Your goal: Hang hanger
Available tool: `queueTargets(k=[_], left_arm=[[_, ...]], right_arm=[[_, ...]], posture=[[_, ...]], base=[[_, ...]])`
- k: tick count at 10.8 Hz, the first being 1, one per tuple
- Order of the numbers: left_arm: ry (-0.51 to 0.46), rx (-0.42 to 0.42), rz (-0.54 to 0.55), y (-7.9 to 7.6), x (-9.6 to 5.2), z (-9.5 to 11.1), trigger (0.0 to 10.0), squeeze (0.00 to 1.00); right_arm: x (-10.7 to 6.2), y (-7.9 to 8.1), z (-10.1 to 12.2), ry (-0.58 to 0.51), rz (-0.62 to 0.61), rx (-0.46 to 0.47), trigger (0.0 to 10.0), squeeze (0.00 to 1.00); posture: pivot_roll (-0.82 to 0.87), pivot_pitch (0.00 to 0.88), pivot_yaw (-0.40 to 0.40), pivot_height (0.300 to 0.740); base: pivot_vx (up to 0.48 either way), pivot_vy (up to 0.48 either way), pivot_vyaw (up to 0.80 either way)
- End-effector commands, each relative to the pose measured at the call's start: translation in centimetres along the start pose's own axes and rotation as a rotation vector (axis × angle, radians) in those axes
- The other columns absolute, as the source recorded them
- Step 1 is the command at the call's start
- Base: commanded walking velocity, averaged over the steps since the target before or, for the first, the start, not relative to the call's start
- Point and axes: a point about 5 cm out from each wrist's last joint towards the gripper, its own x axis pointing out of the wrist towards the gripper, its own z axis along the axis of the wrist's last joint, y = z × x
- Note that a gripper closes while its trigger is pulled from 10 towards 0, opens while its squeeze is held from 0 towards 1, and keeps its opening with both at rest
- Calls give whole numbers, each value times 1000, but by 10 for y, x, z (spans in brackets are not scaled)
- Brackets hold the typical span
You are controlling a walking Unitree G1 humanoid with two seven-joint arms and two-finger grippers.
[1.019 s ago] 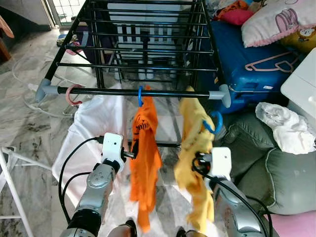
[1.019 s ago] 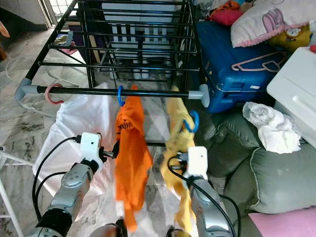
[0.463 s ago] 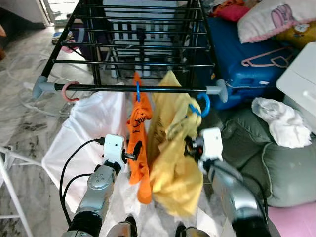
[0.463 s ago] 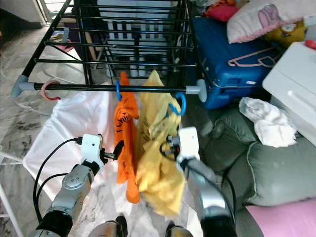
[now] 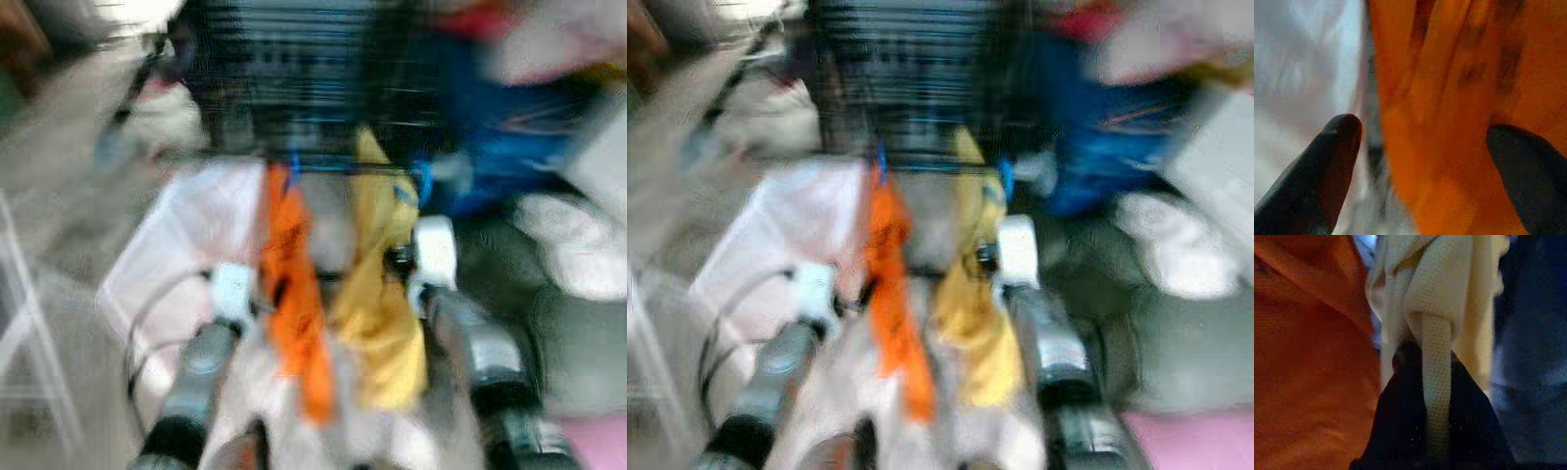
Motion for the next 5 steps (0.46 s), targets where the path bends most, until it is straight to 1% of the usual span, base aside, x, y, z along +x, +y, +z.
queueTargets(k=[1, 2, 5], left_arm=[[-17, 19, -28, -3, 5, 9, 10000, 0], [-33, 5, -64, -6, 3, 10, 10000, 0], [-30, 14, -50, -4, 3, 11, 10000, 0]], right_arm=[[3, -1, 6, 1, -1, 3, 10000, 0], [9, 0, 13, 1, 8, -9, 10000, 0], [18, 4, 27, -21, 18, -7, 10000, 0]], posture=[[-78, 146, -8, 740], [-73, 151, -7, 740], [-65, 150, -2, 740]], base=[[0, 0, 0], [0, 0, 0], [0, 0, 0]])
